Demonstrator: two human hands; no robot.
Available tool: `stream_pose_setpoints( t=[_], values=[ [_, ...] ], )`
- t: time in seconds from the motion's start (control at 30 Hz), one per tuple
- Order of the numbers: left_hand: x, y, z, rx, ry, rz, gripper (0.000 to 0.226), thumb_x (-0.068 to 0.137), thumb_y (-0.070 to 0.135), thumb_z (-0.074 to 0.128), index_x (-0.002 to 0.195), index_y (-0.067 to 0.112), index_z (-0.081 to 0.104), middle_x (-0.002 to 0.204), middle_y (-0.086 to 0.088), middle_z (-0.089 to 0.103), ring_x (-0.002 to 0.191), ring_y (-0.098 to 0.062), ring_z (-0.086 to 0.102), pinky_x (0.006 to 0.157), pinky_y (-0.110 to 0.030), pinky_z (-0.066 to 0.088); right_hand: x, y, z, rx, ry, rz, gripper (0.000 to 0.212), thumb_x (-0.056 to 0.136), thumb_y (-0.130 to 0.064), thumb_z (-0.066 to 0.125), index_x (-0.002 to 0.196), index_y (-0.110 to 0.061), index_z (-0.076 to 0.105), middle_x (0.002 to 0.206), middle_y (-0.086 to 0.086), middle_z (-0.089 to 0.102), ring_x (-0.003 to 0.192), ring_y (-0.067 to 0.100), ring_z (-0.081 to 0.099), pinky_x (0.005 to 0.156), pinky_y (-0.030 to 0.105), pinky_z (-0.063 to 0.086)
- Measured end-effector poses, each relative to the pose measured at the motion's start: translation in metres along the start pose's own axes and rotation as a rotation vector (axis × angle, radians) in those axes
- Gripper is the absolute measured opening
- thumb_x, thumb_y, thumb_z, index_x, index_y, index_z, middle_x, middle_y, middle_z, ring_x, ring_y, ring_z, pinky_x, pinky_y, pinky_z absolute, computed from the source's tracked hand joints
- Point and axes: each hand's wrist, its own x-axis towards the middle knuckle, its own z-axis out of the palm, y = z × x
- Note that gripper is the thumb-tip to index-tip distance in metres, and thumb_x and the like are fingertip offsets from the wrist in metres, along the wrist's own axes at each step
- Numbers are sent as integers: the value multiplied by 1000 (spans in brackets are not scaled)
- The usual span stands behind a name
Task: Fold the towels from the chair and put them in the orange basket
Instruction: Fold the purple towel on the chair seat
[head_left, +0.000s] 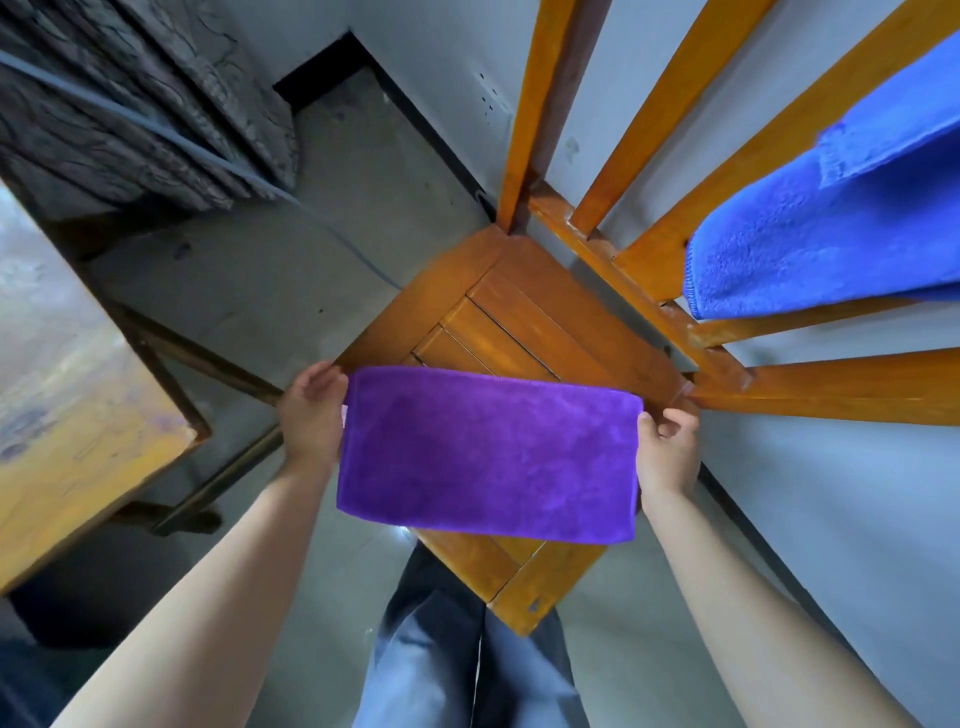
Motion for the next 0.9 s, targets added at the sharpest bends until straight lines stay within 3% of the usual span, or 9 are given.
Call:
stream_pose_setpoints(
  t=[0.07,0.13,0.27,0.33,0.4,0.47,0.6,0.73,0.9],
  values=[
    [-12,-10,3,209,-18,32,38,91,3,51,130,4,48,132,-14,53,115,-24,55,97,-29,44,-12,6,2,-84,3,-105,28,92,-15,54,118,-5,52,121,14,56,108,29,55,81,34,47],
    [-30,-20,1,550,-58,171,39,93,8,50,131,10,49,137,-10,49,125,-28,46,103,-40,39,-29,14,6,-116,-121,-205,24,91,-8,52,115,-4,56,116,12,59,103,23,56,79,28,47],
    [-49,-45,1,1119,-368,656,51,75,7,72,123,5,58,133,-19,53,120,-41,51,91,-52,47,-46,30,21,-399,-404,-342,30,92,-15,53,122,-12,56,124,5,57,113,19,50,82,25,46],
    [-50,-47,6,1340,-498,645,60,79,20,70,134,8,49,143,-18,42,131,-39,41,99,-54,41,-43,30,25,-467,-377,-327,34,92,-18,53,126,-14,54,128,6,53,120,23,45,86,29,46],
    [-44,-49,6,1492,-501,553,60,95,35,43,148,15,21,157,-10,13,144,-31,11,113,-47,21,-37,27,25,-416,-238,-218,36,92,-16,53,127,-12,53,130,12,50,121,27,44,88,35,47],
    [-36,-45,1,1588,-432,486,61,98,42,29,149,18,9,158,-7,3,145,-28,2,115,-43,16,-30,25,21,-334,-102,-66,38,91,-14,53,128,-9,51,132,17,47,121,33,44,91,40,45],
    [-34,-40,-15,1637,-388,461,62,96,41,34,149,15,14,157,-9,7,145,-29,6,114,-45,17,-23,39,6,-331,-36,50,45,89,-14,56,132,-9,45,137,20,42,125,38,39,94,46,41],
    [-48,-53,-23,1550,-429,572,70,61,25,83,122,1,59,131,-24,53,117,-44,53,83,-55,49,-28,56,-3,-313,-172,126,53,89,-18,58,137,-8,39,135,22,41,113,41,50,86,41,46],
    [-80,-73,-13,1446,-511,607,60,61,27,70,115,3,62,122,-21,61,108,-40,60,78,-54,52,-37,66,-8,-249,-256,164,56,89,-17,59,139,-6,37,135,17,48,115,35,53,87,36,46]
  ],
)
